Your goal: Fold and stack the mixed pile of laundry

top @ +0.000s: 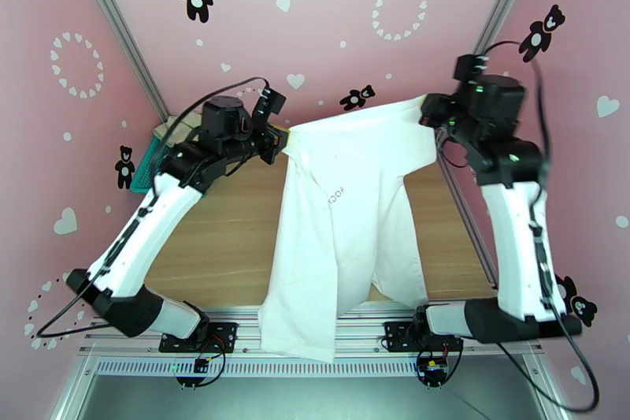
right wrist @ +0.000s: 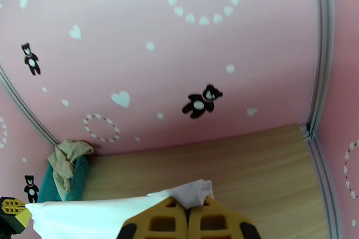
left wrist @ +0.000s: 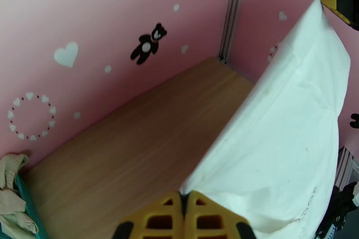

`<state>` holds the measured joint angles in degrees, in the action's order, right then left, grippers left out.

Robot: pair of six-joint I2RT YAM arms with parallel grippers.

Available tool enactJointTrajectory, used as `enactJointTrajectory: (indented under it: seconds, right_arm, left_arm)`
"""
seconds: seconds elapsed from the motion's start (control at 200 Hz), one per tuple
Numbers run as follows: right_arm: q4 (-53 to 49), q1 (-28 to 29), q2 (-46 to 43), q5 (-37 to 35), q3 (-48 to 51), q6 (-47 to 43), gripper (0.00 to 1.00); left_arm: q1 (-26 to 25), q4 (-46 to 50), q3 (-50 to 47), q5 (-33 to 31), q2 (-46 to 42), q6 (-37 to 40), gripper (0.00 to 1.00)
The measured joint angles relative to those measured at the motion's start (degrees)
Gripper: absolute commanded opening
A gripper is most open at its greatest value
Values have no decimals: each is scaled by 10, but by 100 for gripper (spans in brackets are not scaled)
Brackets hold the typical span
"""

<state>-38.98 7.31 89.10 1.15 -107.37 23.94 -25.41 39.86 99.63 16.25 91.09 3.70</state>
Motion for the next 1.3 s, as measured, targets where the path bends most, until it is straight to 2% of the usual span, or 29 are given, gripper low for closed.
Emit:
enactJointTrajectory:
  seconds: [0.03,0.065,0.105,0.13,0.18,0.225,0.29,0.345,0.436,0.536,0.661,0.776,0.846,0.896,0.981,1.071,1.136,1.241,1.302]
  right_arm:
    - [6,10,38,-14,5,-3,0]
    - [14,21,80,-29,6,-4,0]
    - [28,31,134,-41,4,-5,18]
    - [33,38,165,-46,-2,-2,36]
    - [35,44,230,-48,-31,-4,50]
    - [23,46,289,-47,-82,-4,55]
    - [-1,46,372,-46,-171,-5,57]
    - [-11,44,406,-48,-202,-3,59]
    - [-29,40,391,-51,-169,-3,60]
    - [-19,35,299,-51,-26,3,61]
    - [-7,32,139,-50,179,31,62]
    - [7,37,0,-47,363,56,62]
    - [9,42,-52,-43,466,73,62]
    - [15,47,-70,-38,530,87,62]
    - [15,64,-73,-33,611,110,61]
    - [19,96,-73,-31,652,135,60]
    - [37,112,-73,-30,671,157,57]
    - [62,114,-74,-47,681,187,47]
    - [75,114,-68,-58,679,197,37]
  left_arm:
    - [16,-5,-10,13,27,-5,6]
    - [32,-9,-15,24,57,-11,21]
    - [54,-17,-16,35,104,-19,38]
    - [63,-24,-15,38,124,-22,47]
    - [83,-29,-5,40,173,-32,65]
    - [96,-30,10,39,214,-42,73]
    - [110,-32,24,35,254,-51,86]
    - [114,-30,20,26,263,-56,91]
    - [107,-32,-7,8,238,-65,86]
    - [76,-30,-70,-21,172,-76,84]
    - [-19,-28,-150,-65,95,-89,86]
    - [-113,-28,-206,-91,86,-111,85]
    - [-145,-21,-227,-99,106,-129,71]
    - [-156,-15,-228,-107,132,-133,66]
    - [-161,-19,-228,-116,177,-149,65]
    - [-161,-21,-228,-127,208,-157,62]
    - [-161,-25,-228,-139,219,-162,52]
    - [-161,-46,-228,-149,226,-171,30]
    - [-161,-58,-228,-154,227,-176,19]
